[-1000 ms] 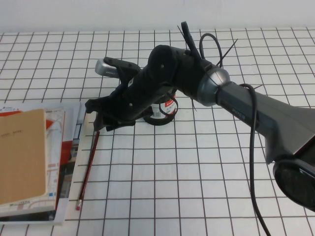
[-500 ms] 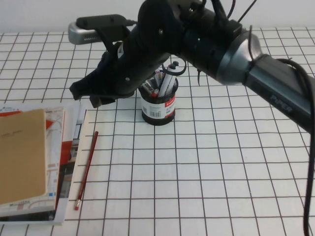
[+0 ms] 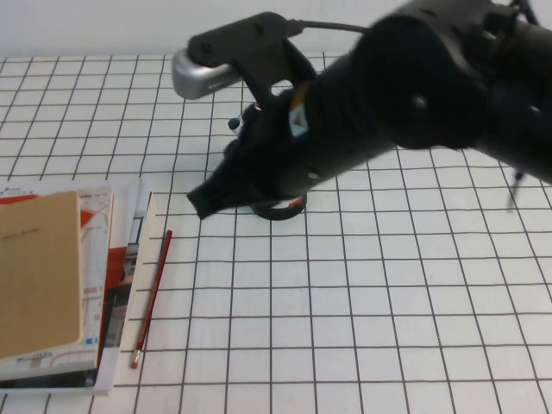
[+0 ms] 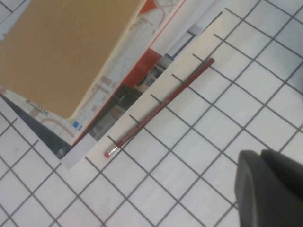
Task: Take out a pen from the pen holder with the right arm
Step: 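Take a marker out of the pen holder and lay it on the table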
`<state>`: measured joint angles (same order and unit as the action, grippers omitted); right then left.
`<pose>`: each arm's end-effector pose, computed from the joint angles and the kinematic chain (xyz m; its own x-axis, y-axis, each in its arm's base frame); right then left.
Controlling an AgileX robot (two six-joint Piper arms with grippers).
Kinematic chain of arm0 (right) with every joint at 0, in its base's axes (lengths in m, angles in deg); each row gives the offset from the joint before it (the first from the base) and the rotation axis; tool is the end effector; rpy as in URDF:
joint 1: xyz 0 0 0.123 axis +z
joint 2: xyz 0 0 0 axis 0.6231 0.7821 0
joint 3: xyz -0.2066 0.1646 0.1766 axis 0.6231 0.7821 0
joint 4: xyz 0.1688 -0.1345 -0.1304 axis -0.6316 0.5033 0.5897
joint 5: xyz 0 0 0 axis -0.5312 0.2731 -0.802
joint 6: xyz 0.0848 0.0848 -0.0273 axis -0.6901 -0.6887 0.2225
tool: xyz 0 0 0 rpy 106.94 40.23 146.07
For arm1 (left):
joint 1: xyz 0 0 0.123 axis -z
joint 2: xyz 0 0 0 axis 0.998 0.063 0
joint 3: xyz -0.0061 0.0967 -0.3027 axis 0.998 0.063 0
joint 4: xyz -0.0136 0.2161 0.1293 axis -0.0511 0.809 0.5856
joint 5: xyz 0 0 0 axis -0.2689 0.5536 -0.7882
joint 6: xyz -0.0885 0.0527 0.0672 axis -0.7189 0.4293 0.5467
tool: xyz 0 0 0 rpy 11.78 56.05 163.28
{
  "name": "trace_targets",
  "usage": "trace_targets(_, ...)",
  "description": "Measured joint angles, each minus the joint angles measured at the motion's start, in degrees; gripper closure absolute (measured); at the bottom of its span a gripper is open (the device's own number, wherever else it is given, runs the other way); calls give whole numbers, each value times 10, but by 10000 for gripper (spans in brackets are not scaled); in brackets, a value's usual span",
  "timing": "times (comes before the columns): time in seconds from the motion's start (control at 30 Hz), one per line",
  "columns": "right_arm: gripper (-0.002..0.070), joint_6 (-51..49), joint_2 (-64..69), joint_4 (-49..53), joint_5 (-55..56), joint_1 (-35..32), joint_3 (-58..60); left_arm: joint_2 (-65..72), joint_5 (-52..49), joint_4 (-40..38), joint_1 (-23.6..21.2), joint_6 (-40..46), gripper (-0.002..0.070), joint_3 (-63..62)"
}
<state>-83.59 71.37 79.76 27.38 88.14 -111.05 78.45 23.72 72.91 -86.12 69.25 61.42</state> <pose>0.2660 0.3213 0.3783 -0.5936 -0.4374 -0.6755 -0.6913 0.7068 0.1498 0.0503 -0.0030 0.1615 -0.2935 0.0618 -0.9540 0.0443 0.9977 0.0510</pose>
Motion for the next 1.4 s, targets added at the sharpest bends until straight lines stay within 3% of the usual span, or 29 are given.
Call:
trace_targets(0.17, 690, 0, -133, 26, 75, 0, 182, 0, 0, 0, 0, 0, 680, 0)
trace_targets(0.5, 692, 0, -329, 49, 82, 0, 370, 0, 0, 0, 0, 0, 679, 0)
trace_targets(0.8, 692, 0, -372, 53, -4, 0, 402, 0, 0, 0, 0, 0, 679, 0)
trace_targets(1.07, 692, -15, -373, 91, -7, -1, 406, 0, 0, 0, 0, 0, 679, 0)
trace_targets(1.23, 692, -38, -400, 116, 89, -47, 478, 0, 0, 0, 0, 0, 679, 0)
trace_targets(1.4, 692, -39, -462, 138, 283, -162, 637, 0, 0, 0, 0, 0, 679, 0)
